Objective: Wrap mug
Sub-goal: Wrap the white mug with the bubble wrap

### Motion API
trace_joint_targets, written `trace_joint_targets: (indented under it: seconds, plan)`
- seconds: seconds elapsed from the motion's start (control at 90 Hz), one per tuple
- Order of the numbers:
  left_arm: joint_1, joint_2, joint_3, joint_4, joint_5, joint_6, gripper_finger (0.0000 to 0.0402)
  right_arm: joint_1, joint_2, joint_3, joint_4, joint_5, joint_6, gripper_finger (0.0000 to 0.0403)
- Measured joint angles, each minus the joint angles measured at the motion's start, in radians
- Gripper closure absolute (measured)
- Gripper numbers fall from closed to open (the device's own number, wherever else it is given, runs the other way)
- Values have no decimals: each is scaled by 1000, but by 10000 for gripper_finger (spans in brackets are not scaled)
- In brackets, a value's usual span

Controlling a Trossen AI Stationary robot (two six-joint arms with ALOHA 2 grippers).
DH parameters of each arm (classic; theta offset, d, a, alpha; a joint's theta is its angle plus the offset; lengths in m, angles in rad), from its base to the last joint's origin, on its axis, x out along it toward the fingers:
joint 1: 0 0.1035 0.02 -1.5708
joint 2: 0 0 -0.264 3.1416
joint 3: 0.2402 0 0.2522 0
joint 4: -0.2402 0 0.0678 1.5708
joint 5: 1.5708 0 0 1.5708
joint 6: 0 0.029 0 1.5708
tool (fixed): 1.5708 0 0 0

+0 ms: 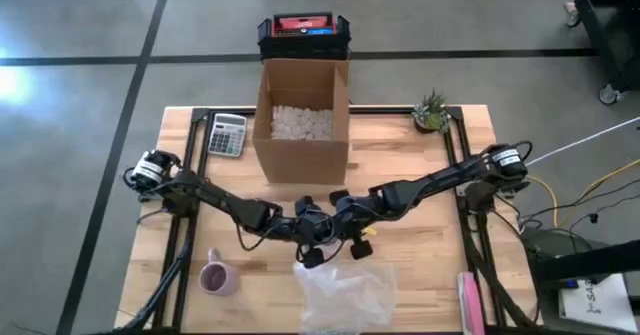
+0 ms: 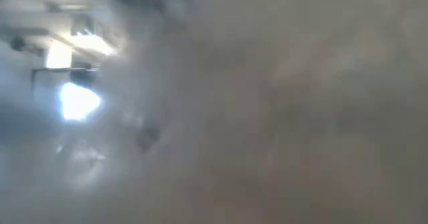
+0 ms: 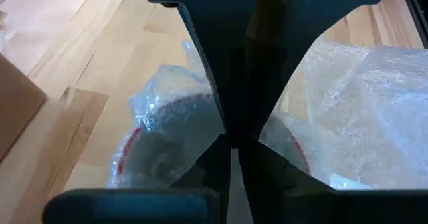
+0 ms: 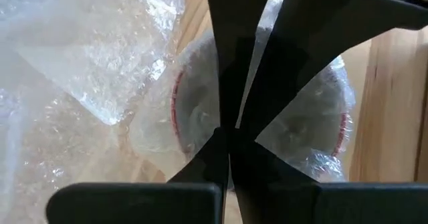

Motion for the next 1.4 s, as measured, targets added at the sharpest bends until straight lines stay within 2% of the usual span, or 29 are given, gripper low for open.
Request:
trace_joint_targets:
  seconds: [0.233,0.589,0.711,0.989,1.122,1.267,1.4]
  plan:
    - [0,2,2,5,-2,3,380,0,0,0,-2,-1,-6,403]
    - [-3,-54,3,-73,7,-8,380,0,1,3,20,15,3,403]
    - [-3,-74,32,-163,-3,-35,380,-1,4,3,21,13,3,403]
    - [0,-92,107,-178,-10,3,380,-1,5,3,27,10,-22,403]
    - [7,-81,96,-163,-13,49,380,-1,4,40,-11,10,-22,403]
    - [18,-69,65,-89,-22,52,380,-1,4,109,-143,9,-23,403]
    - [23,-54,61,-86,-21,54,380,-1,4,145,-236,15,-20,403]
